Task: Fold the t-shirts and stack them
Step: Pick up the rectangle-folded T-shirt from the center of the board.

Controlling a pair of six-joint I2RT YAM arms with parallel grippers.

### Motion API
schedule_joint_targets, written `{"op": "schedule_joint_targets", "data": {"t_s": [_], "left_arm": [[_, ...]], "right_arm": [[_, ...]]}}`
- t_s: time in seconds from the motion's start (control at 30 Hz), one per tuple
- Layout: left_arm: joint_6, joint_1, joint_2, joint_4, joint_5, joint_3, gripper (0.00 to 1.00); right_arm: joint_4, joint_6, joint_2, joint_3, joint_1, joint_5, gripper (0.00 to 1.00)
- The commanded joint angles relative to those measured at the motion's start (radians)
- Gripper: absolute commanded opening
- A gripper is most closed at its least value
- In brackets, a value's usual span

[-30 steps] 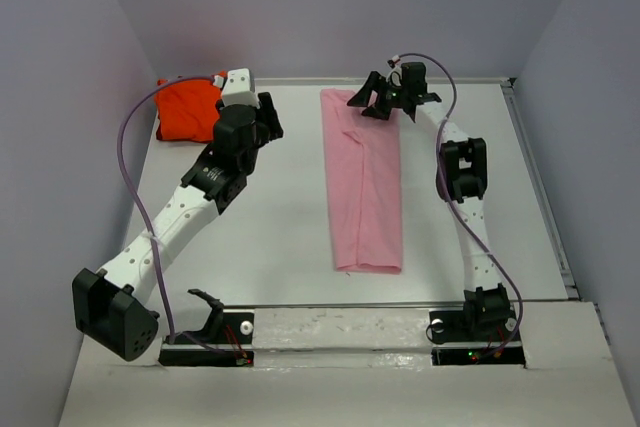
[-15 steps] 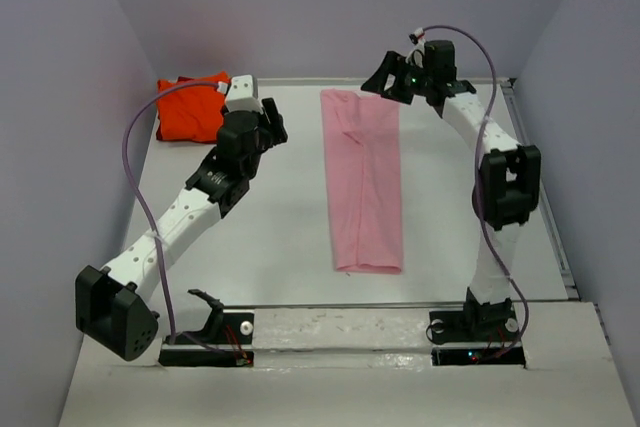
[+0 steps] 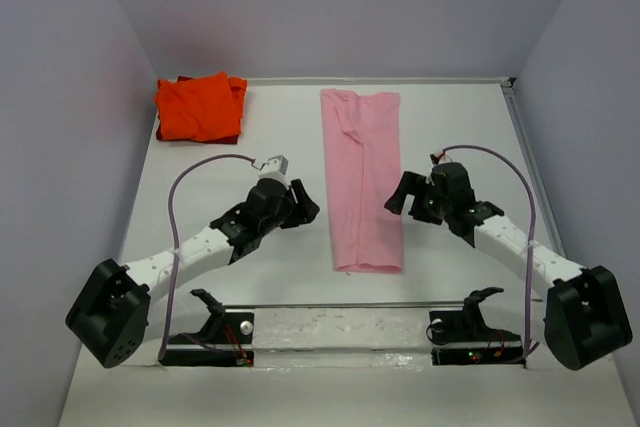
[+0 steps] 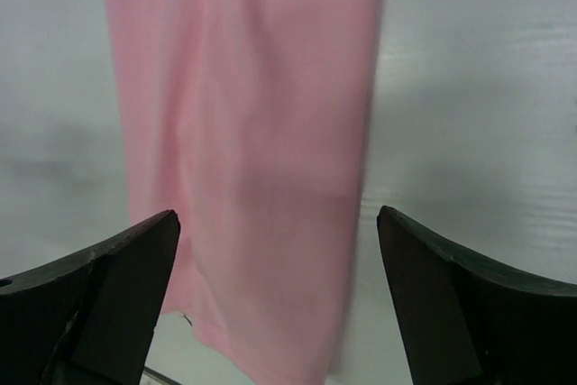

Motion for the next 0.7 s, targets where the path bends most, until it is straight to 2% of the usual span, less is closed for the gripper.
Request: {"op": "schedule_joint_targets", "data": {"t_s": [0.0, 0.2, 0.4, 0.67], "left_arm": [[-0.106, -0.096, -0.059, 0.101, 0.005, -0.049, 0.63], [-0.213, -0.208, -0.082, 0.168, -0.011, -0.167, 0.63], [-0.253, -0.250, -0.067, 0.171, -0.009, -0.206, 0.63], [-0.284, -0.307, 0.074, 0.260, 0.011, -0.224, 0.63]], "right_arm": [[0.027, 0.092, -0.162, -0.129, 0.046, 0.085, 0.94], [-0.060, 0.151, -0.289, -0.234, 0.078, 0.089, 0.89], [-0.128, 0.203, -0.323, -0.262, 0.132, 0.068, 0.90], [-0.149, 0.298, -0.344, -0.309, 0.195, 0.081, 0.89]]}}
